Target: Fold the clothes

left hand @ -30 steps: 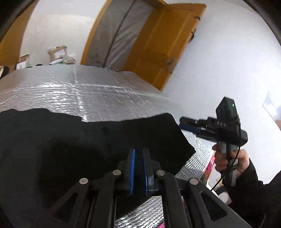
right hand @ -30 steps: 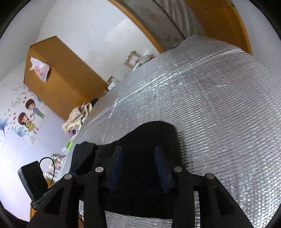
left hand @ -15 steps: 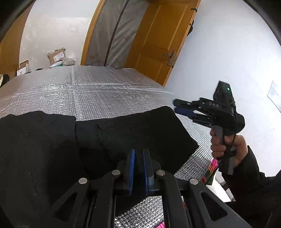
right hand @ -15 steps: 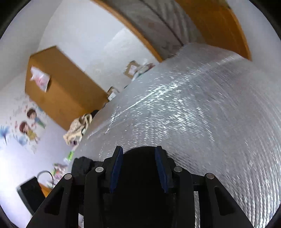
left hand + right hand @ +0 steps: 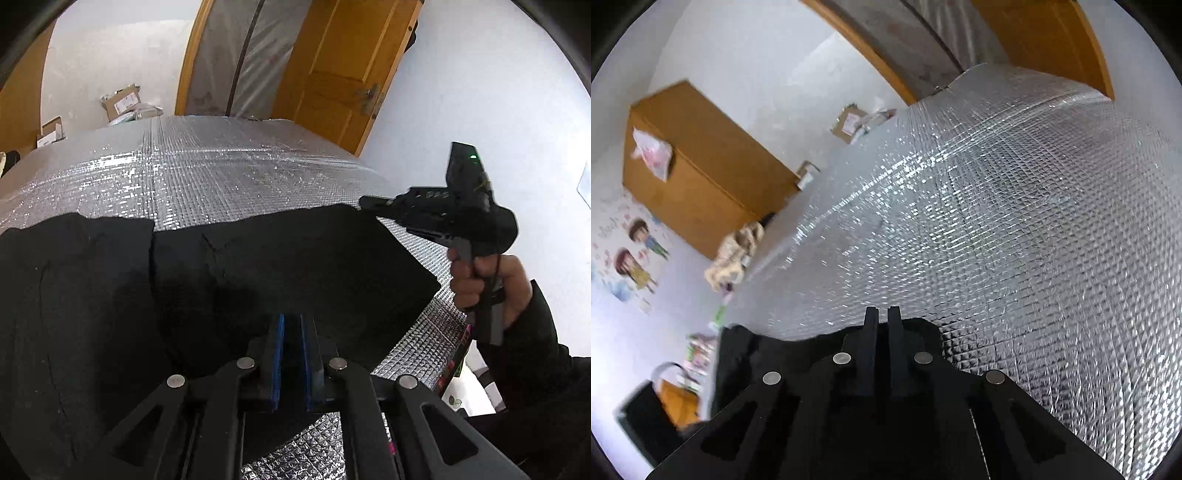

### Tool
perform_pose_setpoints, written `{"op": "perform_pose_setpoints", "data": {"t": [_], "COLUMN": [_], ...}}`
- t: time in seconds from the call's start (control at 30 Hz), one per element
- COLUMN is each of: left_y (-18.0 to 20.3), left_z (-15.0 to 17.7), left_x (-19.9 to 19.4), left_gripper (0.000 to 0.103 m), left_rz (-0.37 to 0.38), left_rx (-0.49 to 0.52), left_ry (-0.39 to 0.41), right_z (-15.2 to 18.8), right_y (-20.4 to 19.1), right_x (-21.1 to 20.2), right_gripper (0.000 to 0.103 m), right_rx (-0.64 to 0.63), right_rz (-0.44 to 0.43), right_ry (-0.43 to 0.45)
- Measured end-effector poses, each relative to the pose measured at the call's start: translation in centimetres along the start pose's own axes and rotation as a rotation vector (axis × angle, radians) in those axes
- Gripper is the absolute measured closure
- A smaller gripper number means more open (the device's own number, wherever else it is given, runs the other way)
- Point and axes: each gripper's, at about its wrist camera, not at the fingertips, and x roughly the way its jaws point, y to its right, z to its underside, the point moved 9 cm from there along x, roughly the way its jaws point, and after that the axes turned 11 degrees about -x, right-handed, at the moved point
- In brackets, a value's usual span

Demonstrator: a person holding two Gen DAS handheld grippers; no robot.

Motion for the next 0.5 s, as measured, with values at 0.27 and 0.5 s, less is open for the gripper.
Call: {"op": "perform_pose_setpoints", "data": {"t": [0.27, 0.5], "left_y": [0.1, -0.8], "left_z": [-0.6, -2.5], "left_x": [-0.2, -2.4], "left_gripper": [0.094, 0.095], "left_rz": [-0.004, -0.057], "left_rx": [0.005, -0.015], "left_ry": [0.018, 0.117], "right_z": [2.2, 4.1], "right_y": [-0.9, -0.5], "right_x": [-4.2, -3.7], "right_gripper": [0.091, 0.089], "right_rx": [-0.025, -0.072], "right_rz": [-0.131, -0.075], "right_ry": [0.024, -0.057]}}
